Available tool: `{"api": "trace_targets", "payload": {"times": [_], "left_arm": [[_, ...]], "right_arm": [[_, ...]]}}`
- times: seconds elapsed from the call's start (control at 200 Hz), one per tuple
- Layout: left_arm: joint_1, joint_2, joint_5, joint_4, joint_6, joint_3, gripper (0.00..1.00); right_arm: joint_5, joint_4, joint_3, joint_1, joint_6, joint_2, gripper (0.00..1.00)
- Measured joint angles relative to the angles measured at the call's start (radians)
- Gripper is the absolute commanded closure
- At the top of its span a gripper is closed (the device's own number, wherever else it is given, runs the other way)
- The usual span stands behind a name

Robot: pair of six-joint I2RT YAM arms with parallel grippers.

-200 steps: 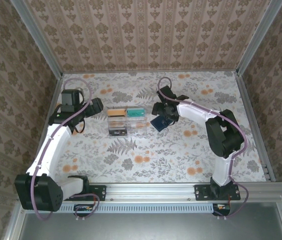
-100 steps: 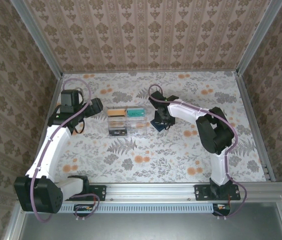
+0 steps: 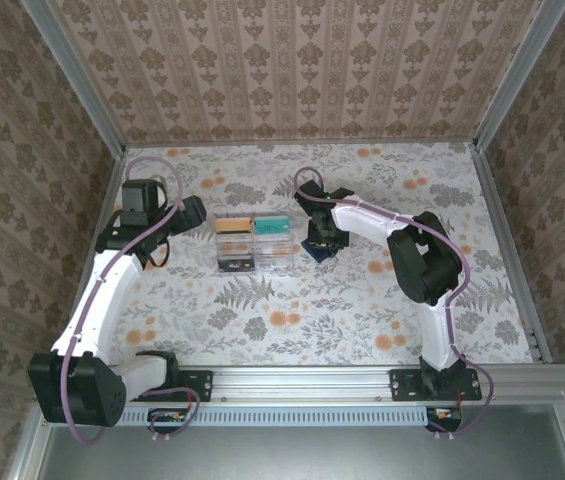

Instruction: Take the credit cards out of the card holder

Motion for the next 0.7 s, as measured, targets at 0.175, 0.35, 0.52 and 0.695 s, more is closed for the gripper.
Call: {"api": "trace_targets", "payload": {"times": [0.175,0.35,0.52,0.695], "left_arm": [[0.0,0.0,0.0,0.0,0.0,0.0,0.0],[0.0,0.0,0.009,0.0,0.0,0.0,0.0],[-0.008,0.0,0.035,0.0,0.0,0.0,0.0],[-0.04,0.0,0.055,0.0,-0.008,0.0,0.01]], "right_arm": [[0.014,-0.002,0.001,0.002,-0.008,0.0,0.85],[0.023,0.004,-0.011,0.005,-0.011,-0.02,1.0],[0.026,0.042,-0.067,0.005,-0.021,-0.056,1.0],[0.025,0.084,-0.161,0.005,-0.046,-0.127,1.0]]}}
